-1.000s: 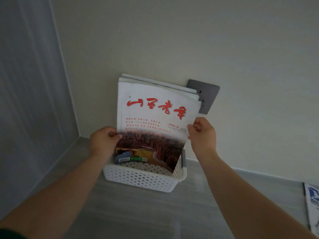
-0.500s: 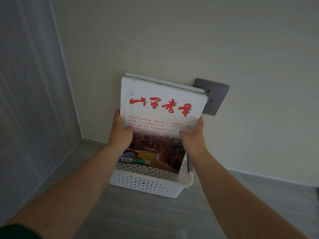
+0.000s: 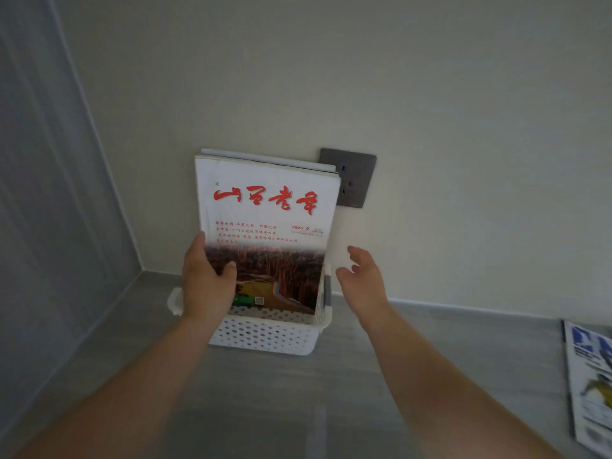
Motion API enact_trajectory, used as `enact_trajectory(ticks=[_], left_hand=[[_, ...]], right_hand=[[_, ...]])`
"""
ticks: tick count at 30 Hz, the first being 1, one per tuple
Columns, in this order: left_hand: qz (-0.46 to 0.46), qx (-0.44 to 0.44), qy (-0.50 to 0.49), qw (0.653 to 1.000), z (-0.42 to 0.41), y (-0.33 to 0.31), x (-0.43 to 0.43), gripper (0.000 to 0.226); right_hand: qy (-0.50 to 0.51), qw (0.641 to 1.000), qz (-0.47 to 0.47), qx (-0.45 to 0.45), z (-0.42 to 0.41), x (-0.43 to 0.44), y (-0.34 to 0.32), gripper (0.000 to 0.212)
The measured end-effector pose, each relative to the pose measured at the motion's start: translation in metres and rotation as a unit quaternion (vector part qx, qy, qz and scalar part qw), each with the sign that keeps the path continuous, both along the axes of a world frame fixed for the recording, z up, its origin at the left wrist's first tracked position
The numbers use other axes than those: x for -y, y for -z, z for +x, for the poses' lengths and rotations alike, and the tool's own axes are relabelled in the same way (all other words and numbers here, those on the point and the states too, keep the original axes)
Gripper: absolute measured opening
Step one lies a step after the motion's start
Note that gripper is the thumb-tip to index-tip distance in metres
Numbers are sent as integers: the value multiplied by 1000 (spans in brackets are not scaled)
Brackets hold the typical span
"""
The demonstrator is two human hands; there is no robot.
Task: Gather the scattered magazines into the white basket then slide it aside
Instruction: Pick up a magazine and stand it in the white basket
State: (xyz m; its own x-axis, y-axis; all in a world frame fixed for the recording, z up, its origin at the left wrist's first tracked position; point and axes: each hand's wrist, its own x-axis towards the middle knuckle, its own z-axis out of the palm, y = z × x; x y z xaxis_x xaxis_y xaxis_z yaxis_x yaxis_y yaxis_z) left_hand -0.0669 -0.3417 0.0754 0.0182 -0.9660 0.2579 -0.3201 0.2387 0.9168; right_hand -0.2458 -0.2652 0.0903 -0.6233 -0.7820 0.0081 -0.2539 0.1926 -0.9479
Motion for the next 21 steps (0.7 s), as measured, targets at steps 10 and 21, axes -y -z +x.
enact_trajectory(ticks=[10,21], left_hand=[[68,77,230,968,-70,15,-187,11],[134,189,288,929,-239,68,-355,23]], right_hand=[[64,992,66,-90,-77,-190,38,27],[222,935,214,-174,-281,-473,84,26]])
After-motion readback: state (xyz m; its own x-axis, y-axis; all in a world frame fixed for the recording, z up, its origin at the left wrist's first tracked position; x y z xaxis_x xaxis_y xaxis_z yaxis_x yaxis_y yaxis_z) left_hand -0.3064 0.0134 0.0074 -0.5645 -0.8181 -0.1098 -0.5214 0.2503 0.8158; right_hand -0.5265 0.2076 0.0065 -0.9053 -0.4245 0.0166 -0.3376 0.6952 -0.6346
